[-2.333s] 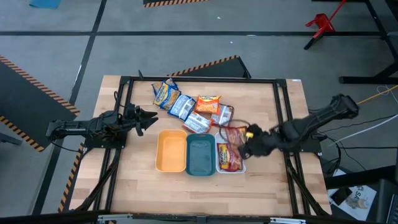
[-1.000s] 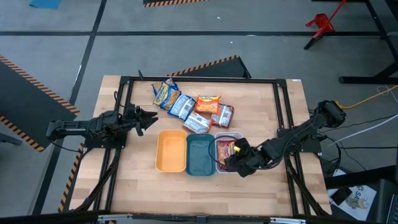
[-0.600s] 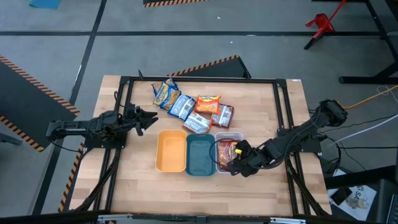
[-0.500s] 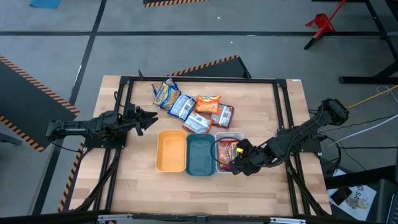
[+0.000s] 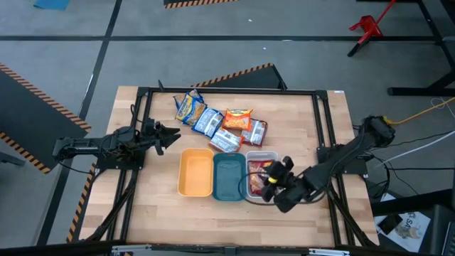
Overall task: Sort Maruchan noodles
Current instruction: Put the top red noodle pack into the white bin
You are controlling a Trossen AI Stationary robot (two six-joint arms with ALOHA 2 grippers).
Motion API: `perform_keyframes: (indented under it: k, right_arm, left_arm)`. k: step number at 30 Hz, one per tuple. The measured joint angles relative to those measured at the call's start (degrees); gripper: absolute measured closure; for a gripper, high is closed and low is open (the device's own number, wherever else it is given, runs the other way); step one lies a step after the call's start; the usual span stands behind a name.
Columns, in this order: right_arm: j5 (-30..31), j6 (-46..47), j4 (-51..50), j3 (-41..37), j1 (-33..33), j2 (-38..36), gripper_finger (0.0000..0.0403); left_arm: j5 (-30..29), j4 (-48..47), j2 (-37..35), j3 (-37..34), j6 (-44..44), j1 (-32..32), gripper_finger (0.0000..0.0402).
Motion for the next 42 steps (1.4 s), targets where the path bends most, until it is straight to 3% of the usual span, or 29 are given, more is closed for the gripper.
perform_keyframes:
  k: [11,19,26,35,42]
  right_arm:
    - [-4.82,7.22,-1.29,0.24,0.73,10.47,0.0249]
    - [-4.25,4.95,-4.85,1.43,0.66,6.83,0.0249]
    - [2.23,3.33,-10.52,3.61,0.63,2.24,0.0249]
    - [-3.57,10.47,-3.79,-4.3,0.66,5.89,0.0249]
    - [-3.15,10.0,-2.36,-5.07,0.7,6.35,0.0249]
  left_arm:
    - [-0.55,0.02,0.0,0.0,-0.08,0.0,0.0189]
    - [-0.59,0.02,0.0,-0.01,-1.09,0.0,0.0189]
    - [-1.13,0.08,0.0,0.01,-1.16,0.0,0.0189]
    - [-1.1,0.12,0.0,0.01,-1.22,0.0,0.0189]
    - [-1.1,0.15,0.0,0.01,-1.22,0.0,0.0189]
